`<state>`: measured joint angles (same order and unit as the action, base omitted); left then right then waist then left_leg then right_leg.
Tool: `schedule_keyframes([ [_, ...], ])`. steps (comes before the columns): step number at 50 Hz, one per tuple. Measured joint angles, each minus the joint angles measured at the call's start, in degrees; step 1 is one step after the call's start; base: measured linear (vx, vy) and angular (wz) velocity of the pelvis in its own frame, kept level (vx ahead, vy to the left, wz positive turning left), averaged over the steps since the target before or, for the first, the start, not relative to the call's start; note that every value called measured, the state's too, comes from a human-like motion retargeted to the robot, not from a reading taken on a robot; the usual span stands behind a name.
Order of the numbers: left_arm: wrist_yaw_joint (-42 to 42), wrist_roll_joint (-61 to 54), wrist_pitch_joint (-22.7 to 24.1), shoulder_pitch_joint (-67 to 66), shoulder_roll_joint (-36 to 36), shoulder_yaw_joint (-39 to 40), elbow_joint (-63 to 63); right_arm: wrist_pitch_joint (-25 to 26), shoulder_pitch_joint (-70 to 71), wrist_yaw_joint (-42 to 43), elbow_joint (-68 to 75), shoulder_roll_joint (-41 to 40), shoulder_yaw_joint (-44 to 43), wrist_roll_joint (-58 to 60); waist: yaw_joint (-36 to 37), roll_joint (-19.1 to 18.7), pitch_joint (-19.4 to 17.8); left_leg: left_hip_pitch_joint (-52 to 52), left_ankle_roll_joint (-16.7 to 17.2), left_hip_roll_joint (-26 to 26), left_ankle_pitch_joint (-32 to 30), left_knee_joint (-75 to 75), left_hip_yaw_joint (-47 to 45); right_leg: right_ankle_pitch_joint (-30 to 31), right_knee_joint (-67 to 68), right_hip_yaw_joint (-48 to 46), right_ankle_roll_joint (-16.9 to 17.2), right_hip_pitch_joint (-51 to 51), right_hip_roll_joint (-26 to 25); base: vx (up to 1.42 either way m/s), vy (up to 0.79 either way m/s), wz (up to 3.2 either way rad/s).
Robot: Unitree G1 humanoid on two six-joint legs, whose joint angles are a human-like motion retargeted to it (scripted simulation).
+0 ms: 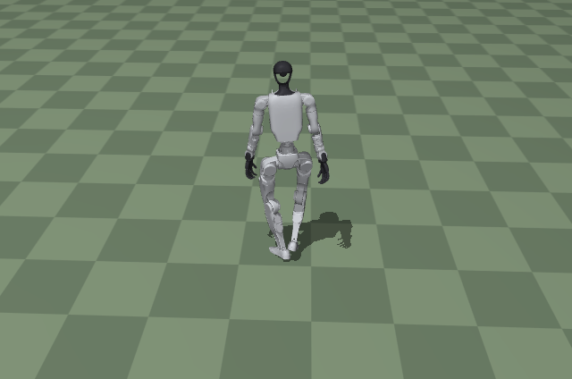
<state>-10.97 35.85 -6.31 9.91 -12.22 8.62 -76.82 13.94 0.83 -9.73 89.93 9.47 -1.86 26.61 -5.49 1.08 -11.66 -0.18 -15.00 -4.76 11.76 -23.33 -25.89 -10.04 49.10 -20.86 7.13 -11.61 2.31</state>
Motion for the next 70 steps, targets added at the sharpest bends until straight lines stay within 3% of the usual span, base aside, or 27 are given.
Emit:
schedule_keyframes([
  [4, -0.8, -0.6, 2.6, 0.4, 0.6, -2.3, 3.9, 0.1, -0.2, -1.8, -0.5, 0.2, 0.0, 1.1, -1.9, 3.0, -1.0, 3.3, 0.0, 4.0, 1.1, 1.6, 1.0, -2.6, -19.0, 4.9, -5.1, -2.1, -1.8, 0.35, -0.09, 0.34],
  [7, -2.3, -0.8, 4.2, 0.3, 1.1, -3.4, 5.6, -0.3, -0.3, -2.5, -1.2, 0.6, 0.2, 1.5, -2.1, 5.0, -2.0, 7.4, 0.0, 6.3, 3.4, 2.3, 0.4, 2.6, -30.1, 10.0, -11.0, -0.8, -2.4, 0.47, -0.18, 0.0],
  [10, -4.1, 0.8, 4.3, -0.3, 1.6, -3.9, 6.0, -0.9, -0.4, -2.2, -1.7, 1.1, -0.9, 1.7, -1.5, 6.2, -2.1, 12.0, 0.0, 7.8, 6.3, 2.7, -1.1, 7.6, -36.5, 6.5, -14.9, 3.2, -0.1, 0.59, -0.2, -0.21],
  [13, -3.8, 3.4, 3.9, -2.2, 1.8, -3.3, 5.0, -1.0, -0.7, -1.4, -1.0, 1.2, -1.9, 0.4, 0.5, 6.2, -1.6, 14.5, 0.0, 7.9, 8.7, -1.4, -2.7, 0.2, -37.3, 5.5, -14.5, 7.6, -0.5, 0.66, -0.15, -0.3],
  [15, -1.0, 4.8, 3.3, -3.1, 2.8, -2.6, 2.9, 0.1, 0.4, -1.1, 0.0, 1.5, -3.7, -1.2, 0.8, 5.0, -2.2, 12.2, 0.0, 7.2, 8.1, -7.8, 0.5, 0.1, -34.3, 9.8, -11.5, 6.8, -0.1, 0.37, 0.04, 0.16],
  [20, 1.3, 5.1, 2.1, -7.0, 3.3, 1.8, -2.8, 0.3, 3.2, -1.9, -1.3, 1.6, -2.4, -4.2, 0.9, 3.4, -0.6, 1.4, 0.0, 2.4, 1.1, -31.7, 5.8, -1.8, -38.0, 7.1, -11.4, 11.7, -0.7, 0.45, -0.14, -0.34],
  [25, 2.9, 6.7, 0.1, -9.5, 2.4, 3.9, -6.5, -1.0, 5.6, -1.0, -7.2, 0.6, -2.1, -3.3, 3.0, 1.3, 0.3, -7.1, 0.0, -2.6, 3.6, -44.8, 4.4, -1.6, -40.9, 8.0, -10.9, 14.7, -2.4, 0.27, 0.08, -0.25],
  [30, -0.3, 6.9, -1.4, -10.5, 2.1, 4.4, -8.8, -2.5, 7.1, -0.7, -13.1, -0.7, 0.7, -2.4, 3.0, 0.5, 2.0, -15.2, 0.0, -2.2, 2.2, -40.5, -0.8, -0.6, -43.9, 6.4, -7.0, 16.6, -0.6, 0.09, 0.47, 0.12],
  [33, -1.7, 7.7, -1.8, -10.4, 3.0, 3.6, -8.3, -3.0, 7.0, -0.9, -15.4, -1.1, 1.4, -2.4, 1.5, 1.5, 3.7, -20.3, 0.0, 3.1, 1.2, -29.2, -0.8, 0.5, -45.4, 4.6, -4.1, 16.1, 3.1, 0.11, 0.46, 0.74],
  [35, -1.8, 8.0, -1.6, -10.2, 3.6, 3.1, -7.5, -3.3, 7.3, -0.8, -16.0, -1.3, 2.1, -2.7, 1.0, 1.8, 4.3, -23.0, 2.6, 6.2, 1.0, -20.7, 2.5, 0.5, -45.7, 4.1, -3.1, 15.8, 4.0, 0.25, 0.27, 0.29],
  [40, -1.8, 7.9, 0.4, -9.8, 4.8, 2.3, -5.4, -3.4, 8.6, -1.2, -14.3, -2.0, 4.0, -2.4, 3.7, 0.1, 3.1, -24.0, 17.0, 9.3, -3.8, -2.1, 22.0, -0.1, -45.9, 7.3, -2.6, 17.5, 0.6, 0.2, 0.08, -0.83],
  [43, -2.6, 8.4, 0.8, -9.7, 5.3, 1.7, -5.0, -2.8, 8.7, -2.4, -12.7, -2.1, 4.9, -0.7, 4.7, -0.6, 2.2, -21.2, 21.9, 9.8, -6.5, 5.2, 31.6, -0.8, -45.6, 10.6, -2.0, 19.2, -1.0, 0.45, 0.18, -0.99],
  [45, -3.4, 8.8, 1.3, -10.0, 5.6, 1.3, -5.2, -2.6, 8.3, -2.9, -11.7, -2.1, 5.0, 1.1, 4.7, -0.8, 2.2, -19.0, 23.4, 9.9, -7.3, 7.7, 34.2, -1.5, -45.3, 12.3, -1.2, 20.5, -1.4, 0.47, 0.2, -0.89],
  [47, -3.9, 9.4, 1.2, -10.6, 5.8, 0.9, -5.4, -2.7, 7.3, -2.9, -10.7, -2.1, 5.0, 2.5, 4.0, -0.9, 2.9, -16.9, 20.2, 10.3, -9.2, 8.7, 31.8, -1.9, -44.8, 13.3, 0.0, 21.5, -1.4, 0.53, 0.24, -0.8],
  [48, -4.0, 9.6, 0.9, -10.9, 5.9, 0.7, -5.6, -2.7, 6.6, -2.7, -10.2, -2.0, 5.0, 2.7, 3.4, -0.6, 3.6, -16.0, 15.6, 9.6, -9.0, 9.1, 25.8, -2.0, -44.6, 13.1, 0.9, 21.9, -0.8, 0.5, 0.24, -0.56],
  [50, -4.3, 10.3, 0.4, -10.9, 6.1, 0.2, -5.9, -2.6, 5.8, -2.3, -8.6, -1.6, 4.6, 2.5, 1.2, -0.4, 4.8, -15.1, 11.4, 8.4, -5.7, 8.0, 23.4, -1.9, -43.6, 11.7, 2.6, 22.2, 0.2, 0.41, 0.25, -0.54],
  [53, -4.6, 10.7, -0.1, -10.2, 5.2, 0.4, -5.1, -1.6, 5.0, -0.1, -6.3, -2.2, 3.8, 0.3, 1.7, 0.5, 4.0, -15.1, 10.2, 10.7, -6.1, 4.2, 30.0, 1.2, -38.3, 13.7, 5.1, 20.1, 1.9, 0.34, 0.23, -1.41],
  [56, -2.2, 8.2, 0.2, -9.6, 3.5, -1.2, -4.2, -2.5, 4.3, -0.2, -3.7, -2.2, 2.0, -3.3, 3.4, -0.3, 4.3, -12.5, 7.0, 5.5, -4.0, 5.0, 22.6, 9.7, -30.1, 14.5, 7.5, 14.9, 1.3, 0.32, 0.14, -1.58],
  [59, 2.1, 4.7, 0.9, -8.3, 1.6, 0.3, -3.8, -2.0, 5.4, -1.7, -3.7, -1.8, 1.8, -3.4, 4.5, -2.8, 3.3, -12.3, 9.1, -2.5, -2.5, 2.7, 21.0, 16.5, -17.2, 12.5, 7.9, 5.8, -5.4, 0.03, -0.29, -2.28],
  [60, 3.5, 3.7, 1.0, -8.1, 1.3, 1.3, -3.8, -1.8, 5.7, -1.3, -3.9, -1.7, 2.2, -3.0, 3.9, -3.2, 3.3, -12.4, 9.7, -4.8, -2.4, 2.1, 18.8, 16.2, -12.9, 10.0, 7.9, 2.9, -6.4, 0.07, 0.09, -1.83],
  [63, 4.1, 0.9, 1.1, -7.4, 0.0, 1.9, -4.6, -2.6, 6.2, 1.9, -3.9, -2.0, 3.2, -3.4, 1.6, -3.5, 3.8, -10.5, 6.9, -3.7, -3.0, 5.2, 13.7, 7.8, -7.9, 0.8, 7.9, -2.0, -1.1, 0.1, 0.48, -1.34],
  [70, 4.4, 0.5, 0.0, -6.9, 0.2, 0.9, -3.0, -3.0, 4.0, -0.5, -4.0, -1.7, 2.8, -1.8, -1.6, 0.1, 3.5, -0.5, 3.6, 3.7, -3.1, 14.6, 5.4, -8.0, -13.0, -12.8, 6.2, -5.6, 5.2, 0.22, 0.28, -0.86],
])
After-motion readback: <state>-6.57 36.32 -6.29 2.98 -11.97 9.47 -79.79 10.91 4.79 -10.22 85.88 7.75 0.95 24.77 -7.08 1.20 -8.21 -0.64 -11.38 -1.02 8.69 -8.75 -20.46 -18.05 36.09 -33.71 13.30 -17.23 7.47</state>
